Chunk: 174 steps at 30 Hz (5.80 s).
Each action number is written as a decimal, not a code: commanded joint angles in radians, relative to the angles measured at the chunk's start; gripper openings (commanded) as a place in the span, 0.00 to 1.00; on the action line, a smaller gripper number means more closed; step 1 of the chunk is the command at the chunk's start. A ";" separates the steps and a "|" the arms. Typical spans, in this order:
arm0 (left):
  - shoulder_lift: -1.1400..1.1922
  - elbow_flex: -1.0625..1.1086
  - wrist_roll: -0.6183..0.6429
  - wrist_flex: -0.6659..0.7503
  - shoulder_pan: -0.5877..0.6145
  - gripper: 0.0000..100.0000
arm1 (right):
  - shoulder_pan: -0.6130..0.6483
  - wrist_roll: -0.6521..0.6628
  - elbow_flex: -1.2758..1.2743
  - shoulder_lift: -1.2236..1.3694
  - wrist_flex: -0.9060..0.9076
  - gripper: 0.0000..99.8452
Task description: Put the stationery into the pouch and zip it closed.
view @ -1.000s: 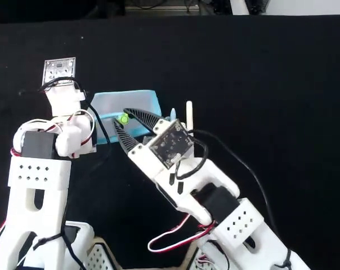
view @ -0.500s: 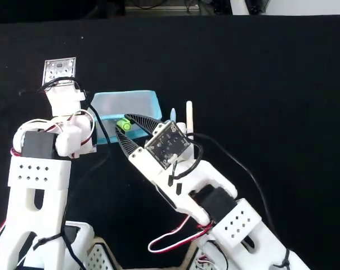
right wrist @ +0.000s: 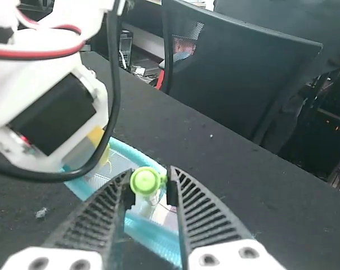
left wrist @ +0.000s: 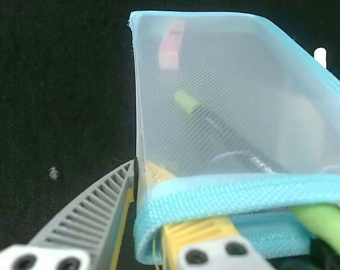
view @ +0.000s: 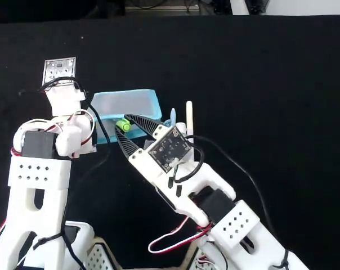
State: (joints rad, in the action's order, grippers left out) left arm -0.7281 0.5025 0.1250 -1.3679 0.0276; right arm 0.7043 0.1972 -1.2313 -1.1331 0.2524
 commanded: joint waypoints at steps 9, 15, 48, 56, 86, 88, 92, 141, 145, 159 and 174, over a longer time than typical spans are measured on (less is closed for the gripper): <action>0.014 0.005 0.002 0.000 0.015 0.03 | 0.009 0.003 0.002 0.007 -0.015 0.01; 0.014 0.005 0.002 0.000 0.015 0.03 | 0.009 0.011 0.042 -0.028 0.103 0.01; 0.012 0.005 0.002 0.000 0.015 0.03 | 0.009 0.005 -0.018 -0.148 0.146 0.14; 0.012 0.005 0.002 0.002 0.015 0.03 | 0.009 0.008 -0.018 -0.148 0.146 0.10; 0.015 0.005 0.002 0.002 0.015 0.03 | -0.508 -0.258 0.707 0.449 0.755 0.15; 0.015 0.005 0.002 0.002 0.015 0.03 | -0.528 -0.288 0.727 0.512 0.755 0.15; 0.015 0.005 0.002 0.002 0.015 0.03 | -0.531 -0.292 0.759 0.625 0.755 0.15; 0.008 0.027 0.002 0.008 0.015 0.03 | -0.479 -0.293 0.901 1.198 0.654 0.15; 0.008 0.027 0.002 0.008 0.015 0.03 | -0.502 -0.292 0.981 1.307 0.655 0.15; 0.008 0.028 0.002 0.008 0.015 0.03 | -0.557 -0.290 1.241 1.569 0.747 0.15; 0.008 0.030 0.002 0.008 0.015 0.03 | -0.560 -0.285 1.276 1.587 0.781 0.01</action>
State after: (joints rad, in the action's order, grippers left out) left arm -0.7250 0.5163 0.1235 -1.3663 0.0307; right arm 0.1550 -0.0836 -0.0054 0.5010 0.9996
